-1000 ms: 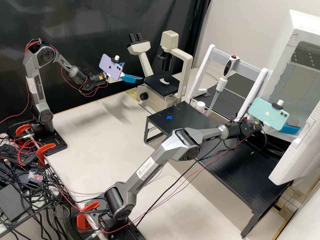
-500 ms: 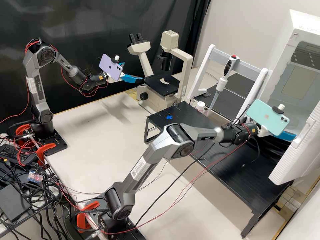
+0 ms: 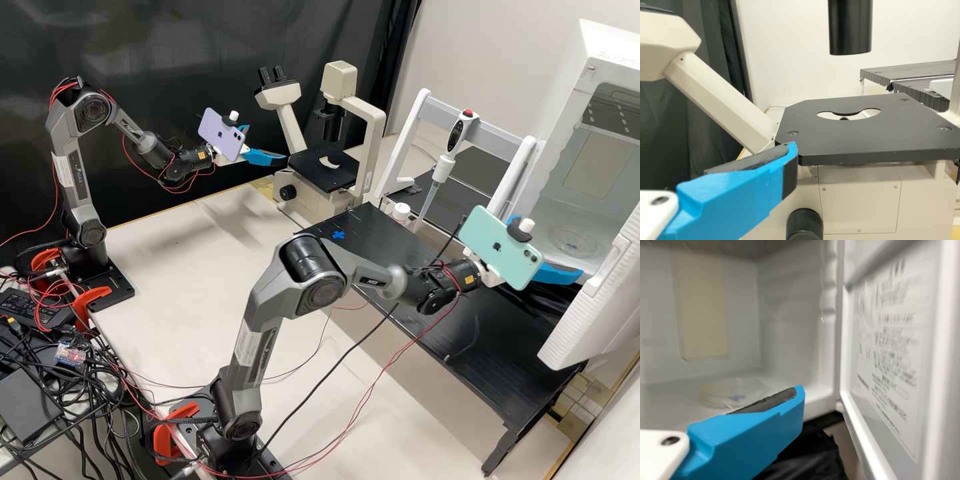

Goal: Move the petri dish to the incubator

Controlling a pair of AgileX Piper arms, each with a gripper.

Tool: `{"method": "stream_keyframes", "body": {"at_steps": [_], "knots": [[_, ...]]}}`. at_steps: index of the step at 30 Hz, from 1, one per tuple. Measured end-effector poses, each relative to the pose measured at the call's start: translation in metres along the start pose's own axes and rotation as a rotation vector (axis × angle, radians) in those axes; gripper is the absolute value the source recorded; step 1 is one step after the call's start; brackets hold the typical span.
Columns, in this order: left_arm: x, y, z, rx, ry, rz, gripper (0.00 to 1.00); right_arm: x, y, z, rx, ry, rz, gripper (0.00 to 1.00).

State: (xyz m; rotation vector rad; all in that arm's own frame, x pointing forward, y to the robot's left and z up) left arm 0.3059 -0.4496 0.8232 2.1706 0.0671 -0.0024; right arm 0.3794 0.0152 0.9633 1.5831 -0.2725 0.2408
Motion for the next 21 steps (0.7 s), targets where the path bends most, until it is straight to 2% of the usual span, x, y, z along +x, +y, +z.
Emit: {"method": "stream_keyframes", "body": {"at_steps": [6,7,15,18,21], "knots": [[0.0,0.0,0.0,0.0,0.0,0.0,1.0,-0.059,0.001,-0.023,0.012,0.151,0.011,1.0],[0.0,0.0,0.0,0.0,0.0,0.0,1.0,-0.071,-0.002,-0.029,0.024,0.177,0.007,1.0],[0.0,0.0,0.0,0.0,0.0,0.0,1.0,-0.148,-0.021,-0.059,0.038,0.366,-0.063,1.0],[0.0,0.0,0.0,0.0,0.0,0.0,1.0,-0.17,-0.024,-0.065,0.052,0.405,-0.075,1.0],[0.0,0.0,0.0,0.0,0.0,0.0,1.0,-0.186,-0.027,-0.065,0.06,0.406,-0.082,1.0]]}}
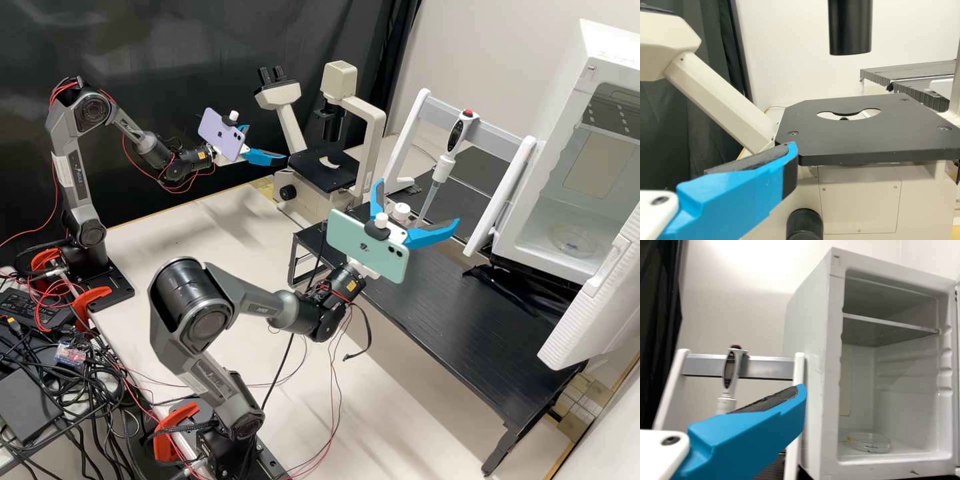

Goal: Move the petri dish to the incubator

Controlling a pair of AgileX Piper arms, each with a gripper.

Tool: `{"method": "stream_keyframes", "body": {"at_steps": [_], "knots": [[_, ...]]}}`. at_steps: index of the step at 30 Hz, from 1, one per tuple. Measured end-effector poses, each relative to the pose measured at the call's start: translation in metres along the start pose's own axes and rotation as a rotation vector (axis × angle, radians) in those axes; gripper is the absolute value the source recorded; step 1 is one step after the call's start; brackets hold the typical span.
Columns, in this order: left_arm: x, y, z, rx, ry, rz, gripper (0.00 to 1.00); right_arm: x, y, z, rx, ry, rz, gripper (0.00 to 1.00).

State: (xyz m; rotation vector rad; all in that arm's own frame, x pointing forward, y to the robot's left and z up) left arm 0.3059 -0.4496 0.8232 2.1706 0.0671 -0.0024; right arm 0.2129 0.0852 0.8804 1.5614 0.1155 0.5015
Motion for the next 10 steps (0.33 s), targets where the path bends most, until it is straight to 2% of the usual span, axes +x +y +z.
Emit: {"method": "stream_keyframes", "body": {"at_steps": [5,6,10], "knots": [[0.0,0.0,0.0,0.0,0.0,0.0,1.0,-0.014,-0.008,-0.005,0.01,-0.038,0.043,1.0],[0.0,0.0,0.0,0.0,0.0,0.0,1.0,-0.017,-0.01,-0.006,0.027,-0.041,0.045,1.0],[0.0,0.0,0.0,0.0,0.0,0.0,1.0,-0.023,-0.015,-0.009,0.052,-0.026,0.035,1.0]]}}
